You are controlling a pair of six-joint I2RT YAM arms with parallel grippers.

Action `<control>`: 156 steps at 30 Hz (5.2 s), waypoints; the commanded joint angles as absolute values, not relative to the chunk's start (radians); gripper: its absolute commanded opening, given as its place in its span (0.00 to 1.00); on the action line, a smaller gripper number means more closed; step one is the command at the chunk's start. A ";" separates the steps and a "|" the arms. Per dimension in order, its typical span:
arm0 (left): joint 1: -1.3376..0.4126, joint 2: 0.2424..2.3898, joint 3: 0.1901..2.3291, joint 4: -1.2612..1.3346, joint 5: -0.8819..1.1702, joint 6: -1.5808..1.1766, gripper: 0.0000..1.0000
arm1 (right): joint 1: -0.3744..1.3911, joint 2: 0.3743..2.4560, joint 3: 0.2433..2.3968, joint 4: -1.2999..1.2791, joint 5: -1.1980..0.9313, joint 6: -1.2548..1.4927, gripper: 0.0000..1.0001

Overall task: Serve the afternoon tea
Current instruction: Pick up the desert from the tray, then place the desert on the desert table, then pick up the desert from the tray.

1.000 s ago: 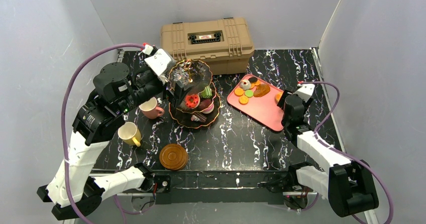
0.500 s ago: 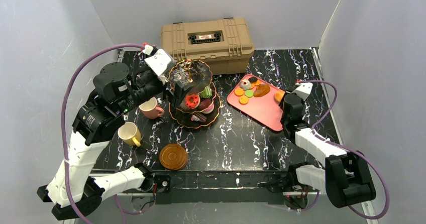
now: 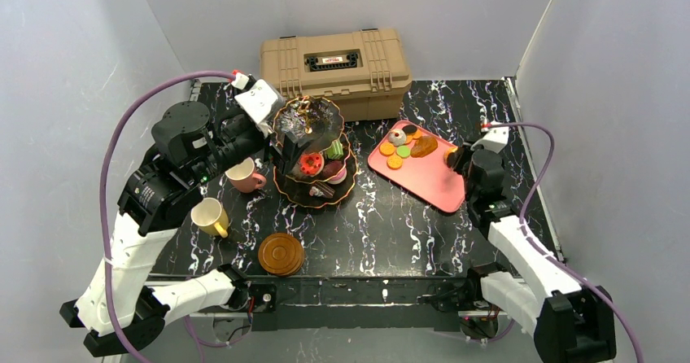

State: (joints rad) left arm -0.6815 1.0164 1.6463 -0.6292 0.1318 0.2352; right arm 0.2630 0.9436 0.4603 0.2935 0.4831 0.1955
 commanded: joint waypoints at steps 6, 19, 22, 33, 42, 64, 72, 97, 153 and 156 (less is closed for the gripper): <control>-0.675 1.009 1.642 -0.617 0.127 0.230 0.98 | 0.444 0.917 0.755 0.197 0.202 0.228 0.21; -0.673 1.002 1.666 -0.653 0.091 0.227 0.98 | 0.827 1.310 1.301 0.210 0.137 0.114 0.24; -0.674 0.991 1.657 -0.657 0.091 0.229 0.98 | 0.859 1.348 1.369 0.195 0.145 0.091 0.24; -0.675 0.963 1.616 -0.636 0.095 0.242 0.98 | 0.888 1.337 1.397 0.130 0.263 0.028 0.25; -0.674 0.963 1.624 -0.637 0.097 0.241 0.98 | 0.888 1.305 1.407 0.100 0.346 -0.052 0.27; -0.674 0.969 1.644 -0.638 0.096 0.238 0.98 | 0.888 1.365 1.418 0.153 0.145 0.079 0.37; -0.675 0.969 1.642 -0.635 0.092 0.239 0.98 | 0.888 1.388 1.413 0.174 0.147 0.094 0.62; -0.675 0.969 1.643 -0.635 0.092 0.241 0.98 | 0.569 0.995 0.993 0.060 0.359 0.157 0.57; -0.675 0.968 1.637 -0.658 0.095 0.242 0.98 | 0.106 1.324 0.637 0.489 0.280 0.136 0.43; -0.675 0.966 1.632 -0.655 0.097 0.241 0.98 | 0.107 1.267 0.658 0.447 0.233 0.148 0.39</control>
State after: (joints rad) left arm -0.6815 0.9733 1.6180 -0.6537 0.0948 0.2352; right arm 0.1112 1.3632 0.5999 0.4316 0.2832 0.1532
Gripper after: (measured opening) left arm 0.981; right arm 0.491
